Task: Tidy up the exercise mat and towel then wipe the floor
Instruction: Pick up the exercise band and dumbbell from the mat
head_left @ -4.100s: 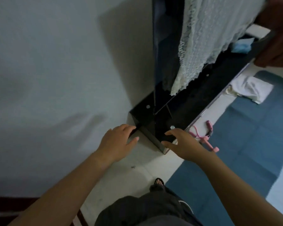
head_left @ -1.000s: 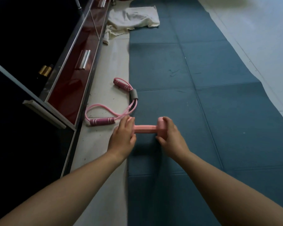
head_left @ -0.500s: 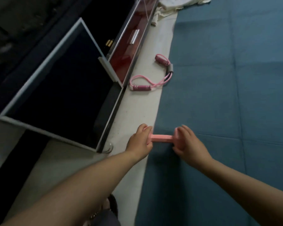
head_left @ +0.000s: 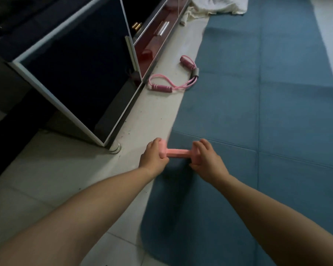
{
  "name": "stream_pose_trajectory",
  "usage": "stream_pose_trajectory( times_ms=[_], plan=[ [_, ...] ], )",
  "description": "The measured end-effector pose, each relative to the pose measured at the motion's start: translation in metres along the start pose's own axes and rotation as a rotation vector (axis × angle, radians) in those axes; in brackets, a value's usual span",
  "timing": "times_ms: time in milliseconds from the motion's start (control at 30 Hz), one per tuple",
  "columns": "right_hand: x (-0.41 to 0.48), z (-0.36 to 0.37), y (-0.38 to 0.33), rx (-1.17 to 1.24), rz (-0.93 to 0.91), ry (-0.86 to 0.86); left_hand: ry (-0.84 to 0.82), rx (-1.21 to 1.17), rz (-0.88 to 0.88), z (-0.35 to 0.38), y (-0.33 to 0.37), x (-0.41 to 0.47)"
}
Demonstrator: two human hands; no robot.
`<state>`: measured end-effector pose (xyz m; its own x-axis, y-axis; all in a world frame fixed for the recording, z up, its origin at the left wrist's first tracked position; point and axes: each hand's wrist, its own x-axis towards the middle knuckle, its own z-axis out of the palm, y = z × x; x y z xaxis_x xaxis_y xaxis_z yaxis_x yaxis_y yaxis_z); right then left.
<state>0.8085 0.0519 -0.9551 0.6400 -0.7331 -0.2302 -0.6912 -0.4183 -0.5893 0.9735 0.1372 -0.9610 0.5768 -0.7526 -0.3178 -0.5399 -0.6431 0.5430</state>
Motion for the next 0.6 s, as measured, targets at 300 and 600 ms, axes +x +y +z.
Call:
stream_pose_trajectory(
  times_ms=[300,600],
  plan=[
    [-0.044,0.043,-0.051,0.018,0.063,-0.036,-0.122,0.195,0.074,-0.046,-0.053,-0.036],
    [-0.050,0.077,-0.064,0.097,0.116,0.010,-0.071,-0.067,0.076,-0.049,-0.099,-0.055]
  ],
)
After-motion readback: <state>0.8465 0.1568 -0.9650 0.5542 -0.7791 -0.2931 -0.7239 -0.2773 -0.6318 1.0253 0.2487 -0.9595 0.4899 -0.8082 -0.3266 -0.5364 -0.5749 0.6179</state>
